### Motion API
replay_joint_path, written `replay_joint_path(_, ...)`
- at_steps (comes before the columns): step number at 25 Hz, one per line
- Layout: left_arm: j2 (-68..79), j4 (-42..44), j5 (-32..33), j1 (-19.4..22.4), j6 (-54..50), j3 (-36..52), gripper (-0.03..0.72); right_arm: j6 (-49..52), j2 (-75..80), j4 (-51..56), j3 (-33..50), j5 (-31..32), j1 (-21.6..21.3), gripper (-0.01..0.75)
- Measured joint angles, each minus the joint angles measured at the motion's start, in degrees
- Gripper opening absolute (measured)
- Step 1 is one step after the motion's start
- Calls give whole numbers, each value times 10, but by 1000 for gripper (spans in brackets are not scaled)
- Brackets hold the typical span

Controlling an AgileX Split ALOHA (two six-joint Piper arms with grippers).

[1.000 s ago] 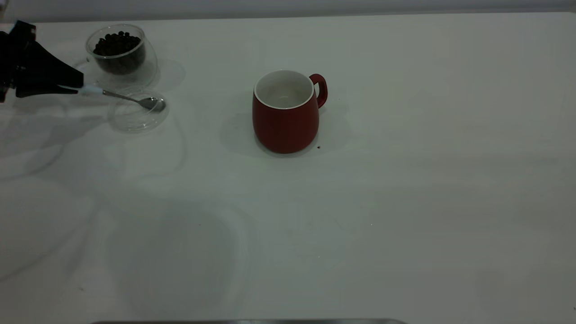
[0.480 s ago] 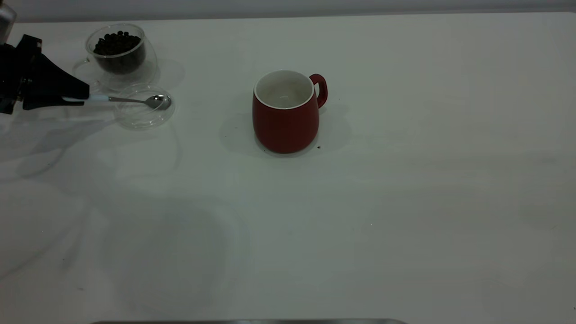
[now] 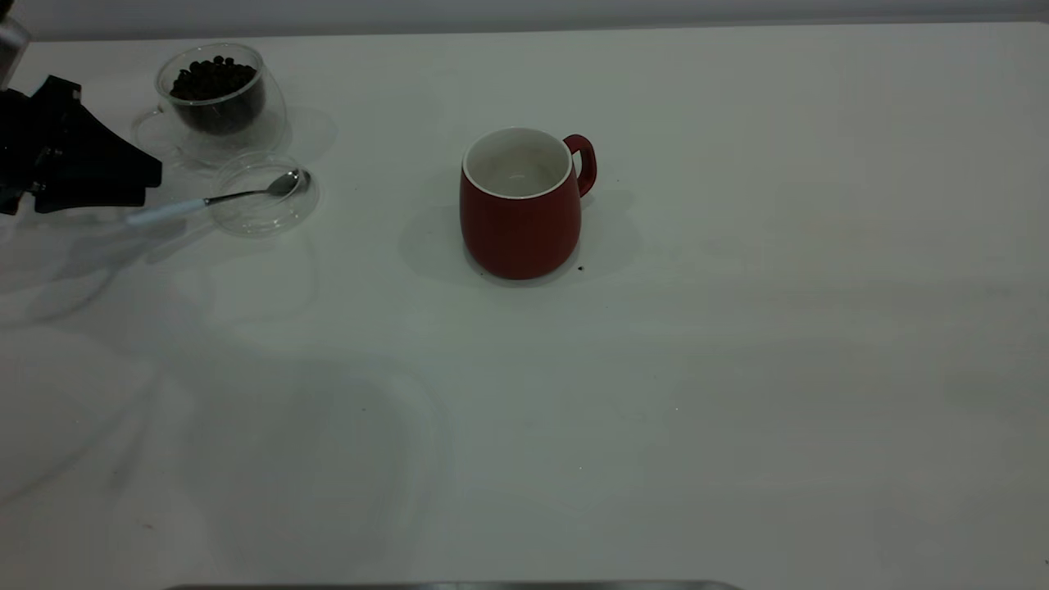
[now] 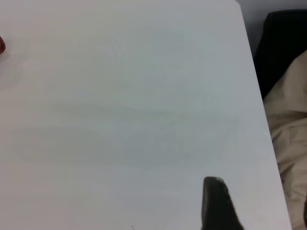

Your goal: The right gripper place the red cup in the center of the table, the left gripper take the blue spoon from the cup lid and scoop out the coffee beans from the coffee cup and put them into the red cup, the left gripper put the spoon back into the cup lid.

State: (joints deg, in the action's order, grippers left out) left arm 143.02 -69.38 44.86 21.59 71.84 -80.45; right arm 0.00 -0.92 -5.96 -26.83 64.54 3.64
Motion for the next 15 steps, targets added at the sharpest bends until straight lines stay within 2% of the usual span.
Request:
replay_joint_path(8, -16, 23, 11, 9, -1, 0, 376, 0, 0, 0, 0, 0, 0, 457)
replay_joint_path(15, -146, 31, 50, 43, -26, 0, 377, 0, 0, 0, 0, 0, 0, 457)
